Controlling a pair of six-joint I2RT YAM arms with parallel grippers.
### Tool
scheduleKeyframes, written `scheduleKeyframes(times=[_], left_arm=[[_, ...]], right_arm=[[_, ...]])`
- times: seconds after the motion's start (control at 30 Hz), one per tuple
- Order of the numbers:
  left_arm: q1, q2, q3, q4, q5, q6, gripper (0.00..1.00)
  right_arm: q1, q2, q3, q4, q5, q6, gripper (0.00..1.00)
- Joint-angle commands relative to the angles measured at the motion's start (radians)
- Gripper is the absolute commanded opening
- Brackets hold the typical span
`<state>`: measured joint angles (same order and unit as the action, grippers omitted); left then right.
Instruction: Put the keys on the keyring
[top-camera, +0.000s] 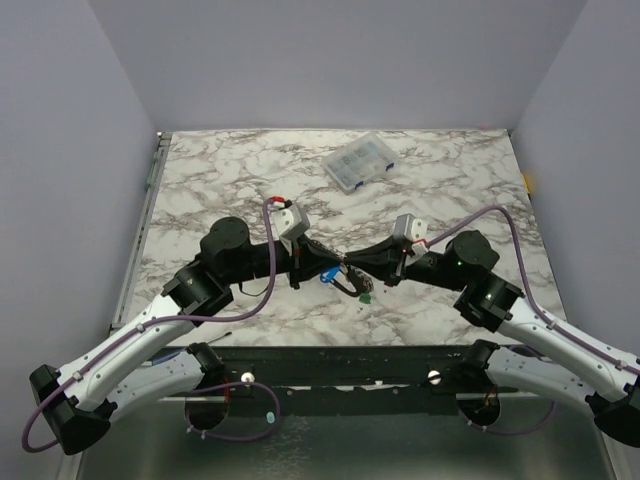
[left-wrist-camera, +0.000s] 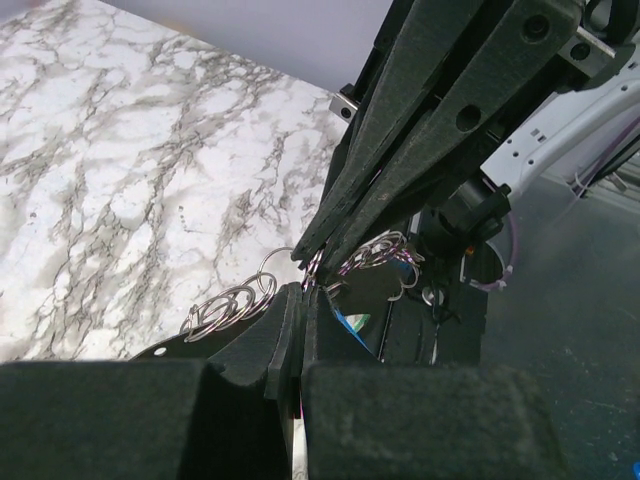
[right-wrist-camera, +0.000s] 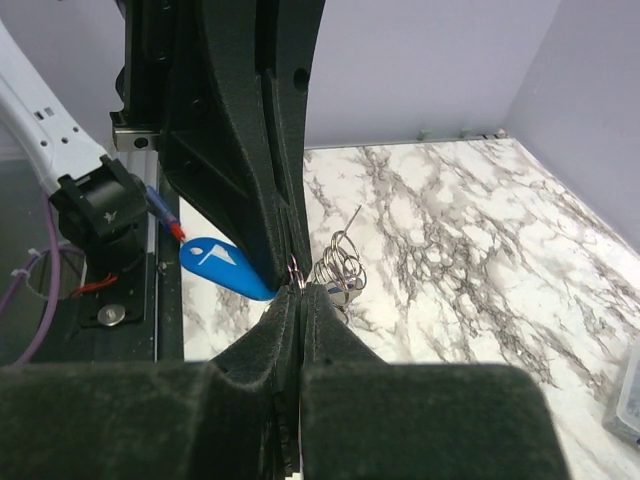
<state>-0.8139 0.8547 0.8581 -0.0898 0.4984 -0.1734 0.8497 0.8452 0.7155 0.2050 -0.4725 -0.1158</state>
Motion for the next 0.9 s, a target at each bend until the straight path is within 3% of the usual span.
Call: scheduleKeyframes(times=[0.0, 0.5, 0.63, 0.87], left_arm=[[-0.004, -0.012, -0.011, 0.061, -0.011, -0.077, 0.0], [-0.003, -0.025, -0.072, 0.19, -0.027, -0.252, 0.0], [-0.004, -0.022, -0.091, 0.274, -0.053, -0.379, 0.07], [-0.004, -0.029, -0.133, 0.454, -0.221, -0.735, 0.0]], right_arm=[[0.005, -0.019, -0.006, 0.162, 0.1, 0.028, 0.01], [0.005, -0.01, 0.007, 0.34, 0.25, 0.039, 0.01], [0.005, -0.01, -0.008, 0.403, 0.261, 0.034, 0.01], [0.005, 0.017, -0.104, 0.659, 0.258, 0.03, 0.01]])
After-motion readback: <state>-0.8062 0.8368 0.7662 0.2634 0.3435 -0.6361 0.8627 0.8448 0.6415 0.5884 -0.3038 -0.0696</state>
